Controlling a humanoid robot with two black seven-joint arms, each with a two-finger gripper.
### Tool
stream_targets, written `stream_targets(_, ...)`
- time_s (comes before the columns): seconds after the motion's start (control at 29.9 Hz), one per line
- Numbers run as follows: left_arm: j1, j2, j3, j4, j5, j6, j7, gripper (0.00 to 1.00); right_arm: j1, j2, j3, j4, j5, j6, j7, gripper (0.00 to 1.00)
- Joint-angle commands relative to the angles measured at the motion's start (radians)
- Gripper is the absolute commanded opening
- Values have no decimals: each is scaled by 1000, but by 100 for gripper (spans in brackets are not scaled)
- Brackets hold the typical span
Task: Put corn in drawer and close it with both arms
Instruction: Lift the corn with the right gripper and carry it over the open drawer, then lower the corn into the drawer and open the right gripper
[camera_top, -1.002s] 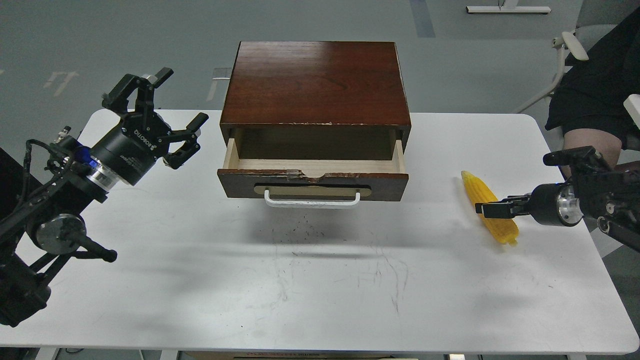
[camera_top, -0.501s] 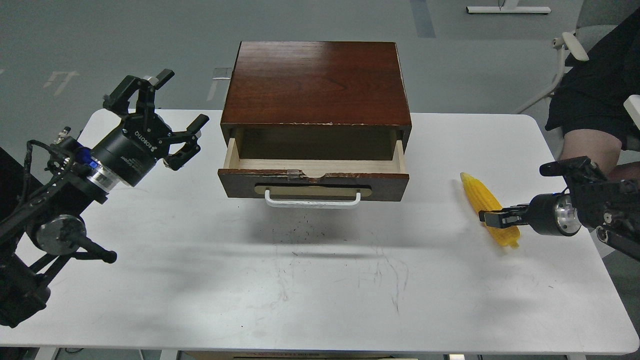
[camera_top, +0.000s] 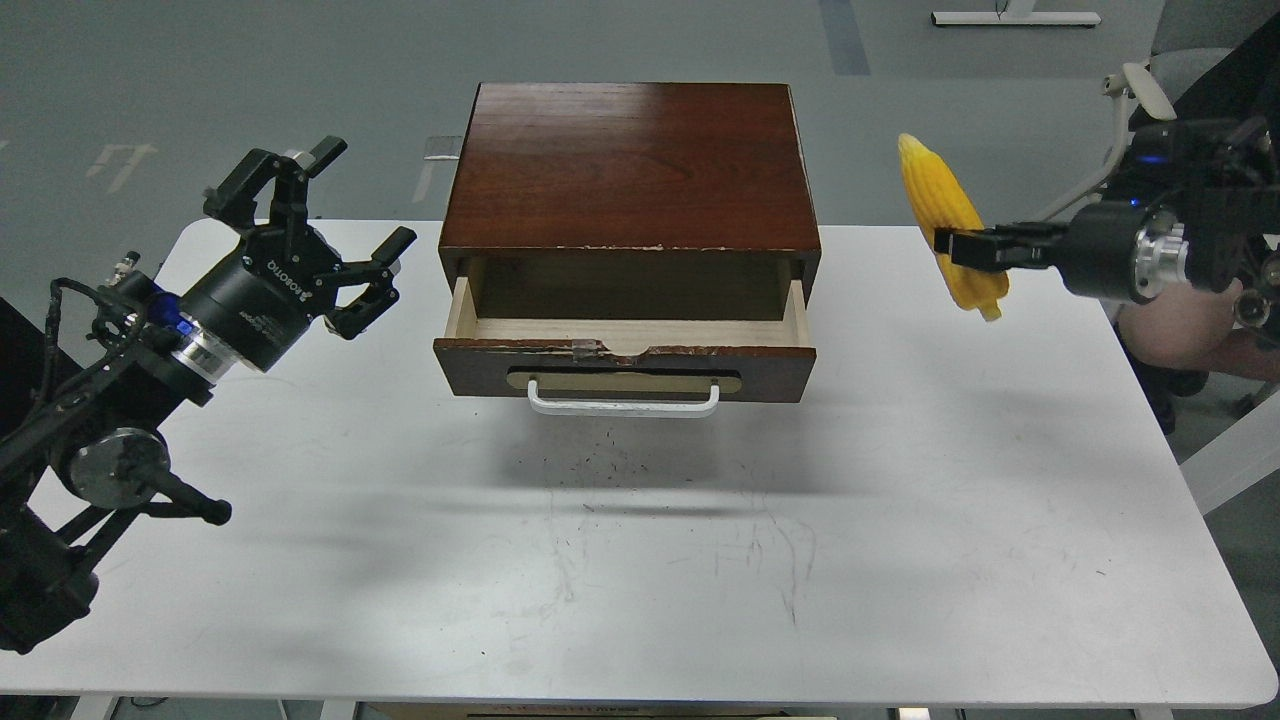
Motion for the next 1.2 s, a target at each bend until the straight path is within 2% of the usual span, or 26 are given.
stream_targets(0.0,0,3,-2,-2,-2,0,0,100,114,53,-26,43,9,2,0,13)
stream_targets(0.23,0,13,-5,-6,-2,0,0,100,358,240,-224,107,-6,-1,0,14)
stream_targets(0.4,2,20,-5,-8,-2,0,0,100,415,356,-296,109,-99,-22,0,14)
stream_targets(0.6,2,29,-5,-15,-2,0,0,100,417,445,-394,97,-239,-149,0,14)
stream_targets(0.87,2,30,-5,-20,-2,0,0,100,391,545,-522,8,-279,-327,0,15)
stream_targets(1.04,0,36,-5,-22,-2,0,0,100,354,560,-526,-8,-276,-335,0,22)
stream_targets(1.1,0,40,-5,-20,-2,0,0,100,341,562,-525,-9,-276,-335,0,32)
stream_targets(1.17,2,40,-5,-20,-2,0,0,100,341,562,-525,-9,-276,-335,0,37)
